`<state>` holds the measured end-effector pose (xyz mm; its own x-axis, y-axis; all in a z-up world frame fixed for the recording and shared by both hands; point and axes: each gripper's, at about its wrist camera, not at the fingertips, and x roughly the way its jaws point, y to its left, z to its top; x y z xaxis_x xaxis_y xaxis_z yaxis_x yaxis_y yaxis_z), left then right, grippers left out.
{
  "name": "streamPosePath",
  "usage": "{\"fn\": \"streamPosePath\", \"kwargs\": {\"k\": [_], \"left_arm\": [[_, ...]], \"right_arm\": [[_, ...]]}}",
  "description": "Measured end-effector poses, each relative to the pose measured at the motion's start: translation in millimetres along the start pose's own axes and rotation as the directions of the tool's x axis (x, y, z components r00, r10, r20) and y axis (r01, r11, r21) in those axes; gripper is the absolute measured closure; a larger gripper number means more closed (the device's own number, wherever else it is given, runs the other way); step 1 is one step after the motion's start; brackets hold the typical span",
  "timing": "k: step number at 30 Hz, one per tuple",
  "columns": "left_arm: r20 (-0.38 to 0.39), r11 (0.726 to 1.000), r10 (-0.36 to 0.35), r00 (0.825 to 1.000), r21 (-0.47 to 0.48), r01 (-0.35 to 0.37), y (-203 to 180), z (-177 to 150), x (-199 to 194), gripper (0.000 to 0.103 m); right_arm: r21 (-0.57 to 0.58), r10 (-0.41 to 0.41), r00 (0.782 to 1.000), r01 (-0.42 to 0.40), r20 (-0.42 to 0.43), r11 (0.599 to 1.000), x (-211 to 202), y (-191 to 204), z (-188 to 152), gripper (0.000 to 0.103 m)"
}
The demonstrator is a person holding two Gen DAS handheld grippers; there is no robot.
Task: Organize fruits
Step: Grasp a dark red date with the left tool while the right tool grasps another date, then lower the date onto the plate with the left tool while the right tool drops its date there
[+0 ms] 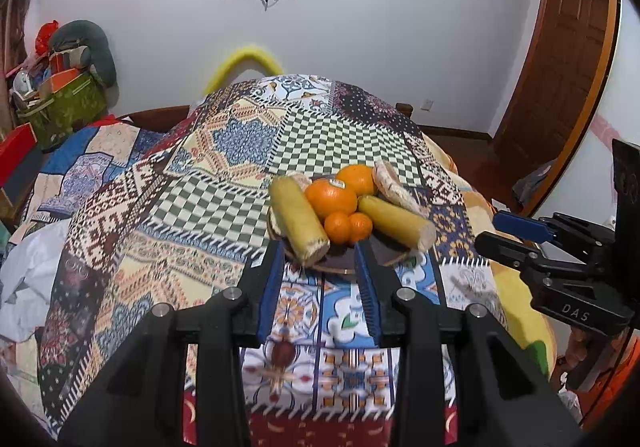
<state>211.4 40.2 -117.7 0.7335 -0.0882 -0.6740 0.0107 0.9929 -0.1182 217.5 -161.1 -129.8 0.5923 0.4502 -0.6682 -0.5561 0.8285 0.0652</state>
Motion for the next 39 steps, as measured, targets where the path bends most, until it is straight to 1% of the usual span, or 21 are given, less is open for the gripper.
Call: {"fn": "streamPosePath", "kwargs": {"k": [8, 13, 18, 23, 25, 29, 30, 35, 39], "left_arm": [[-0.049, 1.0, 0.02, 0.999, 0.016, -0.019, 3, -30, -4, 0.062], [-0.1, 1.0, 0.019, 0.995, -0.005, -0.019, 11, -49, 4, 0.062], [-0.154, 0.999, 0.014, 0.988, -0.028, -0.019, 20, -66, 16, 0.062], [-0.187, 0.999, 0.01, 0.982, -0.03, -0.016, 22, -78, 26, 0.062], [-0.197, 0.999, 0.012, 0.98, -0.029, -0.018, 23, -80, 30, 0.062], [-0.215, 0.999, 0.009, 0.977, -0.045, -0.019, 26, -83, 39, 0.062], [-0.219, 0.999, 0.005, 0.976, -0.052, -0.017, 27, -83, 41, 0.062], [-0.237, 0.998, -0.01, 0.971, -0.066, -0.006, 30, -85, 51, 0.062], [-0.245, 0.998, -0.011, 0.969, -0.064, -0.005, 28, -85, 57, 0.068]], "right_arm": [[0.029, -0.013, 0.998, 0.015, -0.055, 0.999, -4, 2, -35, 0.064], [0.067, 0.0, 0.991, 0.009, -0.131, 0.998, 11, -2, -61, 0.064], [0.097, 0.024, 0.983, -0.006, -0.182, 0.995, 26, -3, -77, 0.064], [0.114, 0.029, 0.979, -0.006, -0.201, 0.993, 37, -6, -82, 0.065], [0.117, 0.026, 0.98, -0.003, -0.197, 0.993, 38, -5, -83, 0.067], [0.113, 0.023, 0.981, -0.001, -0.191, 0.994, 39, -4, -83, 0.081], [0.11, 0.021, 0.982, 0.0, -0.19, 0.994, 40, -4, -83, 0.082], [0.104, 0.02, 0.983, -0.001, -0.182, 0.995, 39, -4, -83, 0.084], [0.118, 0.037, 0.984, -0.016, -0.175, 0.993, 38, -5, -82, 0.084]]}}
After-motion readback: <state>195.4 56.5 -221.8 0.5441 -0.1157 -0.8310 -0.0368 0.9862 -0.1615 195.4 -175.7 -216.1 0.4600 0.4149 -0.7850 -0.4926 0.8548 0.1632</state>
